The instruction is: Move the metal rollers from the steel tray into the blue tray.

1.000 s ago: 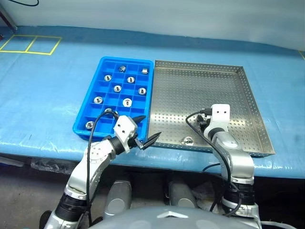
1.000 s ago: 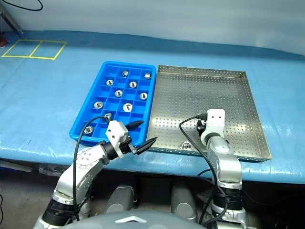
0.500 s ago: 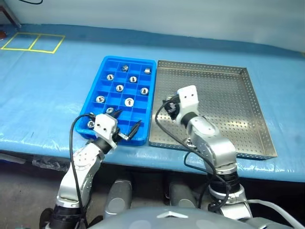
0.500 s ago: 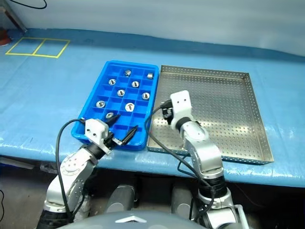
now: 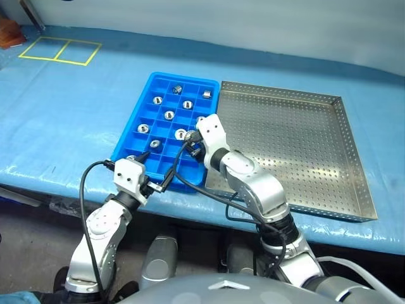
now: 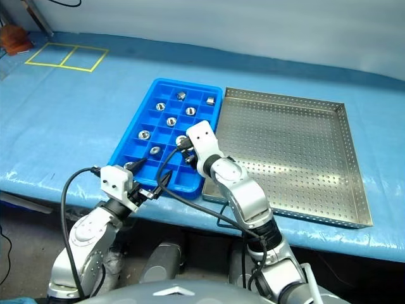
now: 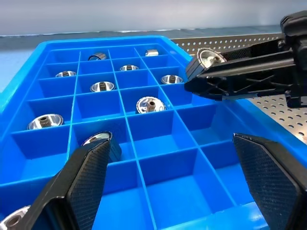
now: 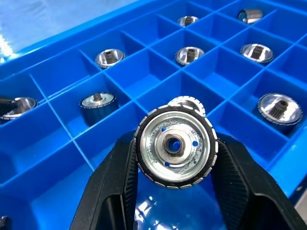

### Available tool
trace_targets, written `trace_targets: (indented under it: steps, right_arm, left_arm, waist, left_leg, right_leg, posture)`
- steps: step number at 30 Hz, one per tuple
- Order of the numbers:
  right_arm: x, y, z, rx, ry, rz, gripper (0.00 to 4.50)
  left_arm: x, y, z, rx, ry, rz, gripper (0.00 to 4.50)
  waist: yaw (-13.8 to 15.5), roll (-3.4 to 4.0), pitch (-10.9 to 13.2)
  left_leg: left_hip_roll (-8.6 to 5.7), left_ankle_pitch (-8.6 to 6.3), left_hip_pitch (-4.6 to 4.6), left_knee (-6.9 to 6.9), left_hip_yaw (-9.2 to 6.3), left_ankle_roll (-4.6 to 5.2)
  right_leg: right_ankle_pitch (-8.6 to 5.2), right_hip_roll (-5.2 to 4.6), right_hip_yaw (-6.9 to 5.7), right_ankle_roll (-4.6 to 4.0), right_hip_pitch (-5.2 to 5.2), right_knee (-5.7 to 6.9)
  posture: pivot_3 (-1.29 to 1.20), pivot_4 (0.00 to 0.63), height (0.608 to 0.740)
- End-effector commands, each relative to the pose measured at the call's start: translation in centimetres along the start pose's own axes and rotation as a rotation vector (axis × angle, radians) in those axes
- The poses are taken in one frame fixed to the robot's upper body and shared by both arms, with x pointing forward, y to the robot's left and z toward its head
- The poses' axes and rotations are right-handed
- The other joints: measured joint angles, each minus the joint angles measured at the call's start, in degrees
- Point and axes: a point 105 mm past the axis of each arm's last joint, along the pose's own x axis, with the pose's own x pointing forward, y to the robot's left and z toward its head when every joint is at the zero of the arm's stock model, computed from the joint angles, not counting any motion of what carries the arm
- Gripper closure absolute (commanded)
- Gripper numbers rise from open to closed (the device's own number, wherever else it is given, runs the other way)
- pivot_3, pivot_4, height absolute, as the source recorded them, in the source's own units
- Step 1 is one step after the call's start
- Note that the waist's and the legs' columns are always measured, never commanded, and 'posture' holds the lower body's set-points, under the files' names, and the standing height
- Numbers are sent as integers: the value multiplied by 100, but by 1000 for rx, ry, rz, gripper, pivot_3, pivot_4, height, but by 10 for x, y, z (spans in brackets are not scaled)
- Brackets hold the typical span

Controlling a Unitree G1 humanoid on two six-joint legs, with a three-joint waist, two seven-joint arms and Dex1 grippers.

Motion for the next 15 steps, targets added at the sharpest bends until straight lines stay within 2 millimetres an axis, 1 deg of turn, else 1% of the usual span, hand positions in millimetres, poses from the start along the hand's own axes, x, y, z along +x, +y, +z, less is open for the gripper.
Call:
trace_targets:
  steps: [1, 5, 8, 10, 11, 12, 15]
  right_arm:
    - [1, 1, 0, -33, 41, 3, 2687]
    - [1, -1, -9, -67, 104, -20, 2687]
    - [0, -4, -11, -63, 119, -34, 2687]
    - [-1, -7, -11, -61, 123, -45, 1959]
    - [-2, -8, -10, -61, 119, -52, 1708]
    - [-3, -10, -9, -60, 113, -67, 1332]
    - [-7, -16, -5, -59, 93, -105, 443]
  left_arm:
    - [0, -7, 17, 27, -68, -21, 0]
    - [2, -9, 16, 21, -68, -29, 0]
    - [3, -11, 16, 17, -68, -38, 0]
    - [3, -12, 15, 16, -66, -49, 0]
    - [4, -13, 15, 16, -66, -53, 0]
    - [4, -13, 15, 15, -66, -56, 0]
    - [5, -14, 15, 17, -65, -68, 0]
  waist:
    - [14, 0, 0]
    - [32, -1, -1]
    - [47, -2, -1]
    - [51, -2, -2]
    - [53, -2, -1]
    - [58, -2, -1]
    - [83, -3, -2]
  left_leg:
    - [0, 0, -1, 0, 1, 0]
    - [0, 0, 0, 0, 0, -1]
    - [0, -1, 0, 0, 0, -1]
    - [0, -1, 0, 0, 1, -2]
    - [-1, -2, 0, 0, 1, -3]
    - [-1, -2, 0, 0, 1, -3]
    - [-1, -2, -1, 3, 0, -4]
  right_leg:
    - [0, 0, 0, 0, -1, 0]
    - [0, 0, -1, -1, -1, 0]
    - [-1, -1, -2, -1, 0, -1]
    - [-1, -2, -2, -1, 1, -2]
    - [-1, -2, -2, 0, 1, -3]
    - [-1, -2, -2, 0, 1, -3]
    - [-1, -4, -3, 0, 0, -3]
  posture:
    - [298, 150, 740]
    - [290, 150, 740]
    - [281, 150, 740]
    - [273, 150, 740]
    - [265, 150, 740]
    - [258, 150, 740]
    - [241, 150, 740]
